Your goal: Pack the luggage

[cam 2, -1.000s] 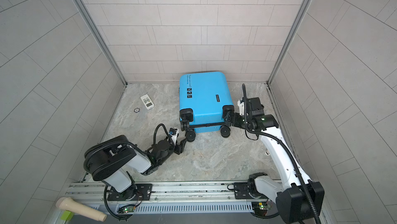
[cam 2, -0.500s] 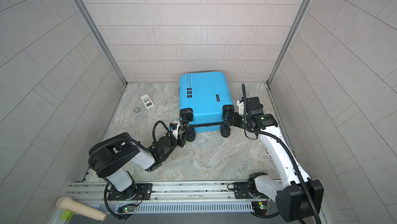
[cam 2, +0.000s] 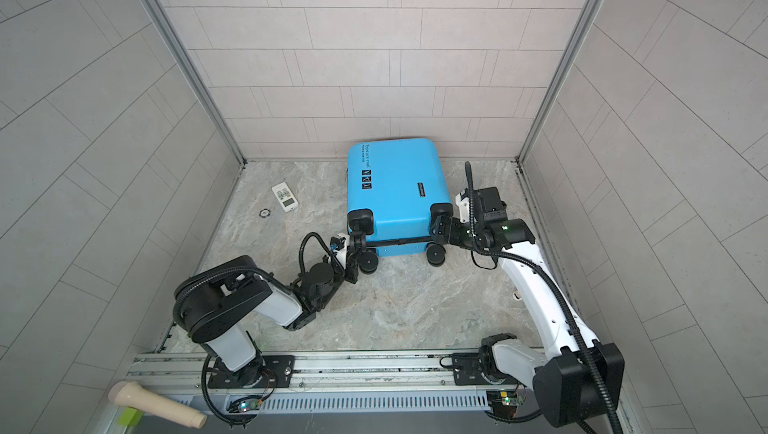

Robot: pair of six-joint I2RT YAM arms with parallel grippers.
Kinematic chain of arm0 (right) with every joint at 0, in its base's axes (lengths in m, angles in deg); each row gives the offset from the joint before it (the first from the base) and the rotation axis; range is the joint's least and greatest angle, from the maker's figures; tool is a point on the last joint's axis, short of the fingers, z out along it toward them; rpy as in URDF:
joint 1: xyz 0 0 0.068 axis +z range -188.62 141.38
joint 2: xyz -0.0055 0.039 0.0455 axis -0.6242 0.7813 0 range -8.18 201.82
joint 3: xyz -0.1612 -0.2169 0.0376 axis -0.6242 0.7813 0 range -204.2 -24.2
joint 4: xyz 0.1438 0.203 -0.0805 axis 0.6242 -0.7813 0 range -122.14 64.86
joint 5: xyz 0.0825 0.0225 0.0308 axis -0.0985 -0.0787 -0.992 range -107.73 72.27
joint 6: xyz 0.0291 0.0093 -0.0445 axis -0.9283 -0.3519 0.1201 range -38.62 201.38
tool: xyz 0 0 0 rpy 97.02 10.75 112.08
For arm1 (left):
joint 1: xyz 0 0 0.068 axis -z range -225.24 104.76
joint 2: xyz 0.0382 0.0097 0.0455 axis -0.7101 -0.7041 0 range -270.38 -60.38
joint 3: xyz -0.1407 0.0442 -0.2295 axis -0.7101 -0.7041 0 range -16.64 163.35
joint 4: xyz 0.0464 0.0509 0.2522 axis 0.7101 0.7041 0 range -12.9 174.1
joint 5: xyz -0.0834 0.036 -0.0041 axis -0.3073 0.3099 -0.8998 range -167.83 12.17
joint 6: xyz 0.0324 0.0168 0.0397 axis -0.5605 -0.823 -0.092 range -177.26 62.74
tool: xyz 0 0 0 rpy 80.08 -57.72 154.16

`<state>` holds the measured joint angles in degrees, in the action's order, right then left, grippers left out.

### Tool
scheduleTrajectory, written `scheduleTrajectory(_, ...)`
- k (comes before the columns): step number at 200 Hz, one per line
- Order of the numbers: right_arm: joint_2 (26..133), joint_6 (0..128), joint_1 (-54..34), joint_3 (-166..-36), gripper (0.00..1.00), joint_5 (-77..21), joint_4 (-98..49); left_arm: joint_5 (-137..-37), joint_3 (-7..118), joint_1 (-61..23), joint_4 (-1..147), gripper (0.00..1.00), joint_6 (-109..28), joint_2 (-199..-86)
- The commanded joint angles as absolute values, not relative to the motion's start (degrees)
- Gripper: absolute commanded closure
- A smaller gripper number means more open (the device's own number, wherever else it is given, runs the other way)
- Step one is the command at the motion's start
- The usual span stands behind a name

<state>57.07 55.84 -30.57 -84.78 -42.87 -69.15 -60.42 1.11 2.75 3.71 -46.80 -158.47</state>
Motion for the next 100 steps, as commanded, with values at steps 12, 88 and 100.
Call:
scheduleTrajectory(12,56.4,55.8,-30.0,-86.1,0.01,-42.9,-70.2,-60.3,2.5,1.5,0.0,0.81,-47.3,-156.6)
scheduleTrajectory(88,58.0,56.9,-29.7,-84.5,0.01,-41.6,-69.6,-63.1,-2.1,1.2,0.3,1.00,-48.6,-152.8)
scheduleTrajectory(100,58.6,57.0,-29.7,-84.5,0.00,-41.4,-69.6,-64.1,-2.2,1.2,0.2,1.00,-49.3,-152.6)
